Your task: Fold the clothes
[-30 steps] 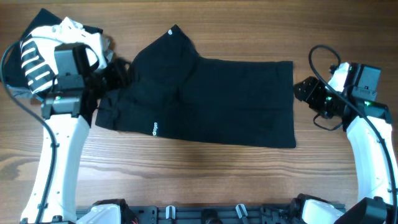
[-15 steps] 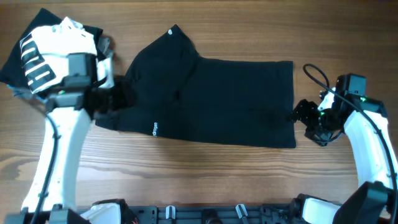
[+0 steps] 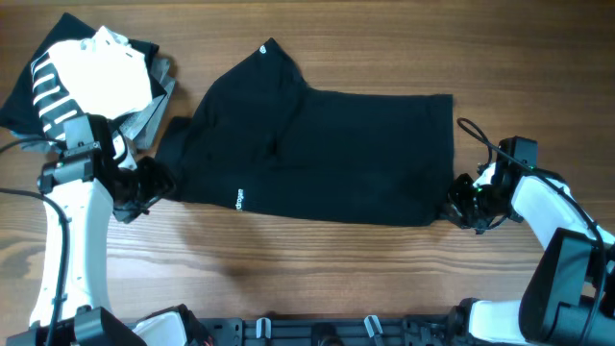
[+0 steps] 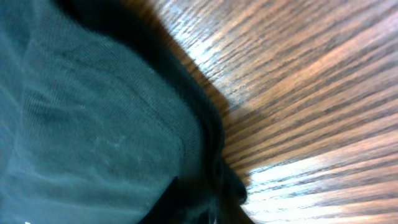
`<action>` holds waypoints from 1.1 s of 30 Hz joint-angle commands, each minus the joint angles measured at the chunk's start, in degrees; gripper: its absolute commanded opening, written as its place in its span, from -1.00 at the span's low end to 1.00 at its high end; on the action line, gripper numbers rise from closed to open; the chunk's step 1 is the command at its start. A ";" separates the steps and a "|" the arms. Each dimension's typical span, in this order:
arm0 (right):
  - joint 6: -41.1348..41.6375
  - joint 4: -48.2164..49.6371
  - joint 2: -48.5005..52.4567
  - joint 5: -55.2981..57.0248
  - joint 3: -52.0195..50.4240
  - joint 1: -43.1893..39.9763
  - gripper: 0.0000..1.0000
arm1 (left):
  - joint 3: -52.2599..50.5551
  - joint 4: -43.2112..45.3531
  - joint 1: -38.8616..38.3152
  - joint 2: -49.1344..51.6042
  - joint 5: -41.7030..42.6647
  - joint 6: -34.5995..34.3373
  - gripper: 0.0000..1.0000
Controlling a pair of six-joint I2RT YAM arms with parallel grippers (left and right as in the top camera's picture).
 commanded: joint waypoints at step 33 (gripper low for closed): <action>-2.23 -12.76 -8.48 9.01 4.92 -0.46 -0.91 | -13.33 5.88 3.65 1.55 -5.29 -0.09 -0.92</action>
